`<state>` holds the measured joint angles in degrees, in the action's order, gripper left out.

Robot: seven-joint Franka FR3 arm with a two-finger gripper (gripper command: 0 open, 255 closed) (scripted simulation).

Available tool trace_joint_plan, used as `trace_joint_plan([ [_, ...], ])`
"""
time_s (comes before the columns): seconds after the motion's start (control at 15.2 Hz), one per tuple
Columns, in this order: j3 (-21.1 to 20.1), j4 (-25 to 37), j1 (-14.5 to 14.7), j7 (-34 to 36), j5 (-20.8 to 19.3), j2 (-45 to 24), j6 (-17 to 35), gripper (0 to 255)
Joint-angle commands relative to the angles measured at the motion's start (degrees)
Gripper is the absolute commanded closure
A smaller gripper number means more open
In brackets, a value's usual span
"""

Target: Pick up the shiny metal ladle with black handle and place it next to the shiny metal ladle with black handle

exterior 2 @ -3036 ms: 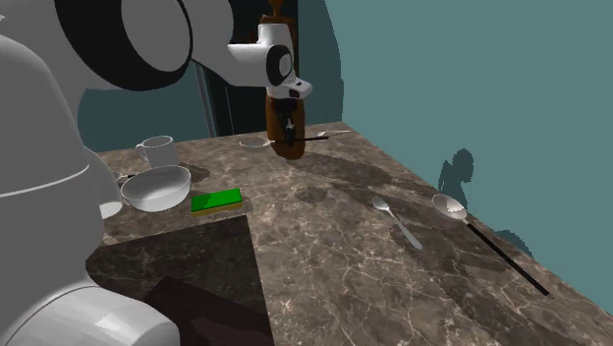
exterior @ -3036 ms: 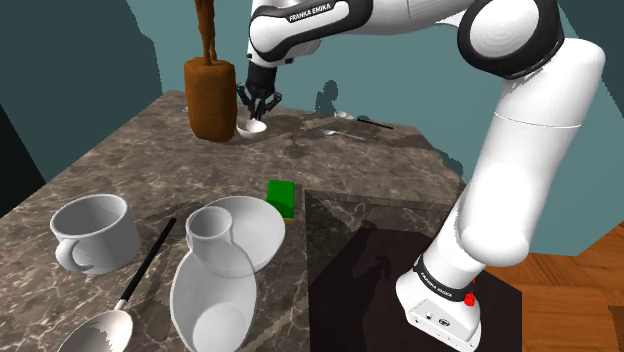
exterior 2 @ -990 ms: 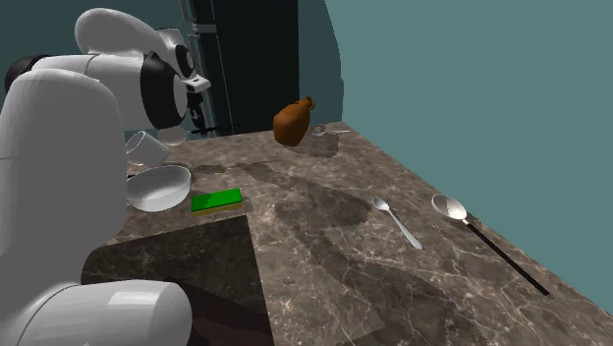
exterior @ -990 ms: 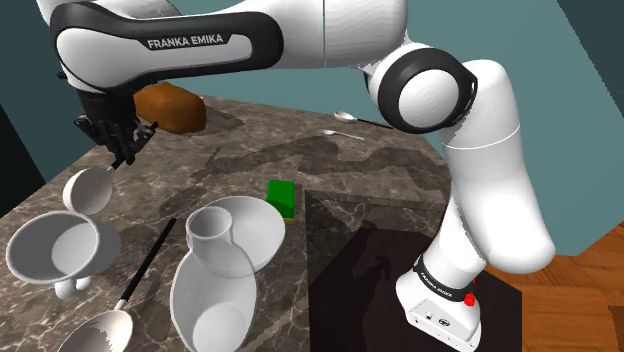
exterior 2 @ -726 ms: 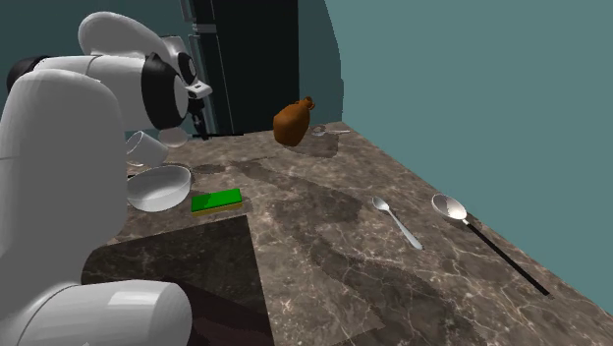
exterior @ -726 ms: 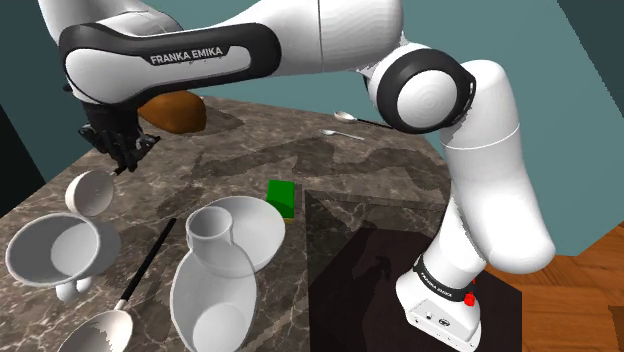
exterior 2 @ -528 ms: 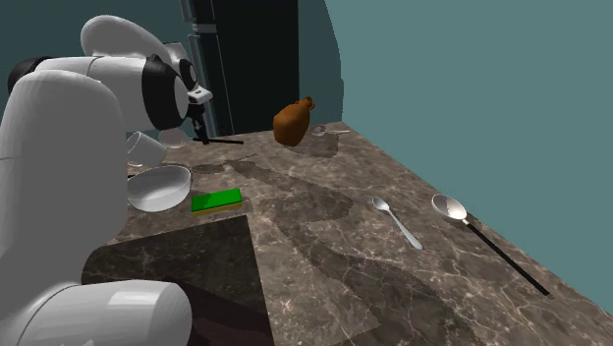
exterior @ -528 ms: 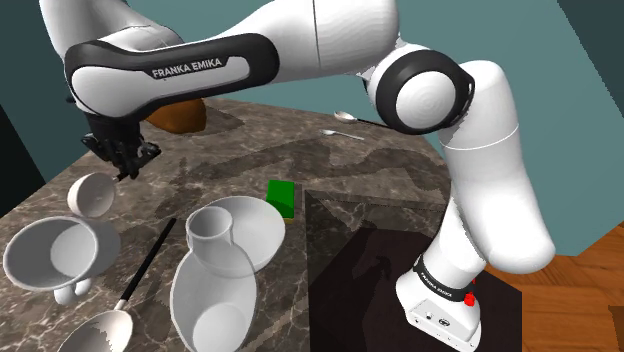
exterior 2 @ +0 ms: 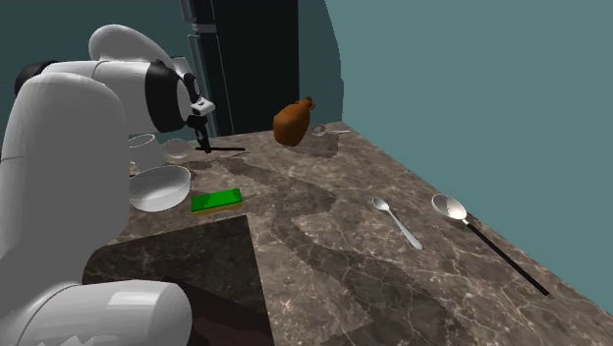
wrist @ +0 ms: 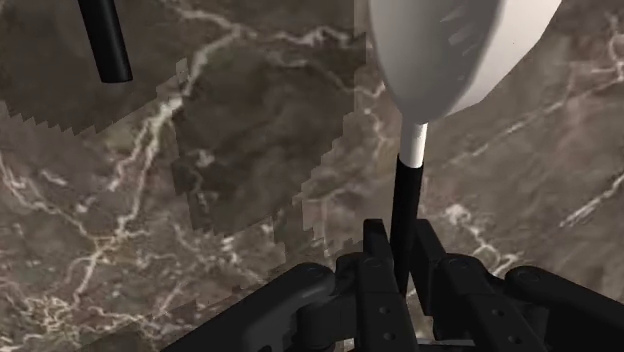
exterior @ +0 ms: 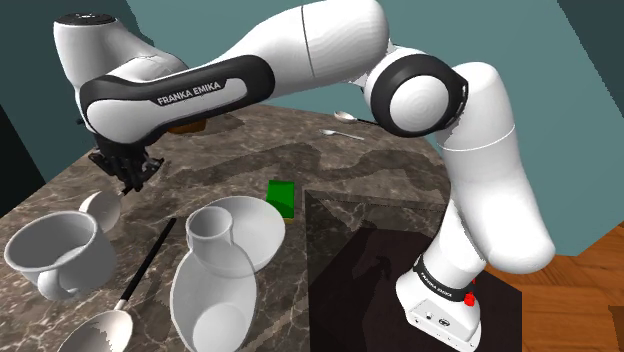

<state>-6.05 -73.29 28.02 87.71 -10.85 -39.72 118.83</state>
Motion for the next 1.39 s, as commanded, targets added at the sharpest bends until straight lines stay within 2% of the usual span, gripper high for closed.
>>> trace_joint_plan([
  [0.0,0.05,-0.41,0.06,0.17,-0.09,-0.49,0.71,255],
  [0.46,0.05,-0.40,0.07,0.17,-0.09,-0.50,0.70,255],
  [0.53,0.05,-0.39,0.07,0.18,-0.09,-0.50,0.70,0],
  [0.86,0.05,-0.40,0.07,0.17,-0.09,-0.50,0.70,0],
  [1.12,-0.31,1.53,0.34,-0.13,0.37,2.71,-4.43,0],
  [1.32,-0.31,1.52,0.34,-0.13,0.37,2.71,-4.43,0],
])
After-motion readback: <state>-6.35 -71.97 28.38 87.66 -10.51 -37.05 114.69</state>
